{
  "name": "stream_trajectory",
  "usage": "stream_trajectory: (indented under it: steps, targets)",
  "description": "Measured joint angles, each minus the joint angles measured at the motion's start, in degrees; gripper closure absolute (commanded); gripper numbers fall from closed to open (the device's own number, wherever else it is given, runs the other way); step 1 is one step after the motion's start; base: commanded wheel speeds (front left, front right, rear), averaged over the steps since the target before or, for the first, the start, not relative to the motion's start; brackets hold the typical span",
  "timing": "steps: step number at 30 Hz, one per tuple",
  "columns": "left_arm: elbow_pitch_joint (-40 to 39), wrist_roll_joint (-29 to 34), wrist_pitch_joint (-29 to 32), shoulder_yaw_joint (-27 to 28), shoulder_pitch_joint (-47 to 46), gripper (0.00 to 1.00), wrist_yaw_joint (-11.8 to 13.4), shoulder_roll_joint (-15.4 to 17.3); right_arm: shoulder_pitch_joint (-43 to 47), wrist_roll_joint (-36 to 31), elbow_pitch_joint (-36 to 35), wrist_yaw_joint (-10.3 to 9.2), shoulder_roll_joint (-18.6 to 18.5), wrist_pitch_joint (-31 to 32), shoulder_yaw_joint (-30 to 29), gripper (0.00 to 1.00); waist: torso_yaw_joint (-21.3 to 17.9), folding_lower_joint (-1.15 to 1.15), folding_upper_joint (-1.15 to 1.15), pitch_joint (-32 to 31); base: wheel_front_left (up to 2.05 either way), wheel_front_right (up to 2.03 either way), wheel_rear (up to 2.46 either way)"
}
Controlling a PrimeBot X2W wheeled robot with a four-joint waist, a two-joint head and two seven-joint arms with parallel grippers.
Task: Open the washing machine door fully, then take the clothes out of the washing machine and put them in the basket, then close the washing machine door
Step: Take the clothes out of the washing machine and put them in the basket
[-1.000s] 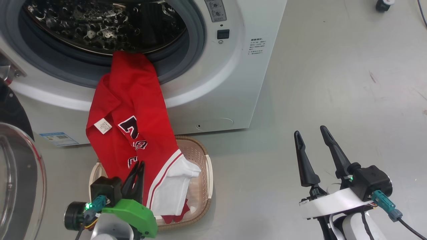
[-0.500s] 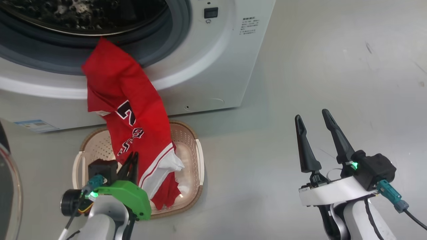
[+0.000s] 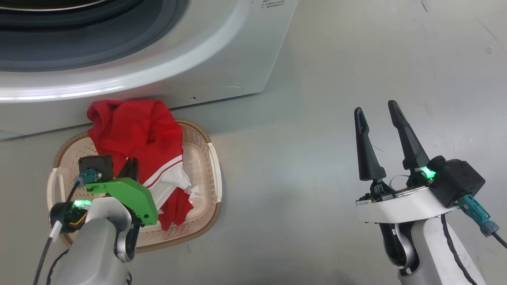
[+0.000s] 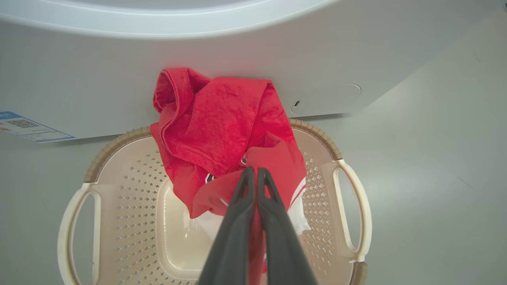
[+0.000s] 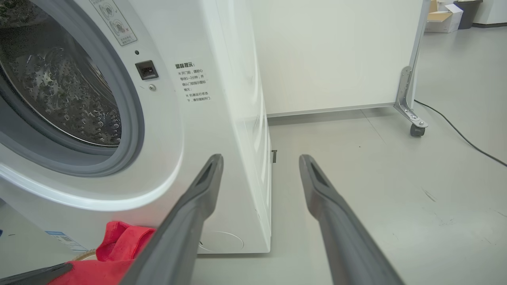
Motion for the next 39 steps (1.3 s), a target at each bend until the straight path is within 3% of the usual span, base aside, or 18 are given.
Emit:
stream_trajectory:
  steps: [10, 11, 13, 14, 27, 39]
  targets:
    - [7.6, -2.6, 2.7, 2.6, -6.5, 1.0, 0.2, 1.0, -3.4, 2.2, -0.8, 0.0, 0.0, 0.0, 0.6, 0.0, -2.7, 0.0, 0.0, 6.6, 0.0, 0.0, 0.0]
    - [8.3, -2.6, 2.8, 2.8, -6.9, 0.85, 0.2, 1.1, -3.9, 2.4, -0.8, 0.0, 0.0, 0.0, 0.6, 0.0, -2.9, 0.0, 0.0, 7.2, 0.0, 0.0, 0.0]
    - [9.7, -2.8, 2.7, 3.0, -7.9, 0.36, 0.2, 1.1, -4.7, 2.5, -0.7, 0.0, 0.0, 0.0, 0.5, 0.0, -3.5, 0.01, 0.0, 8.3, 0.0, 0.0, 0.0]
    - [10.4, -2.9, 2.7, 2.9, -8.3, 0.0, 0.2, 1.1, -4.9, 2.5, -0.7, 0.0, 0.0, 0.0, 0.3, 0.0, -3.8, 0.01, 0.0, 8.7, 0.0, 0.0, 0.0]
    - [16.3, -2.9, -0.7, 2.7, -11.2, 0.0, -0.6, 0.7, -5.7, 2.4, 0.7, 0.0, 0.0, 0.0, -0.9, 0.0, -3.9, 0.0, 0.0, 9.3, 0.0, 0.0, 0.0]
    - [18.0, -1.5, -9.4, 1.2, -11.2, 0.0, -2.9, 0.3, -5.6, 0.8, 2.9, 0.05, 0.0, 0.0, -2.2, 0.0, -2.1, 0.0, 0.0, 5.8, 0.0, 0.0, 0.0]
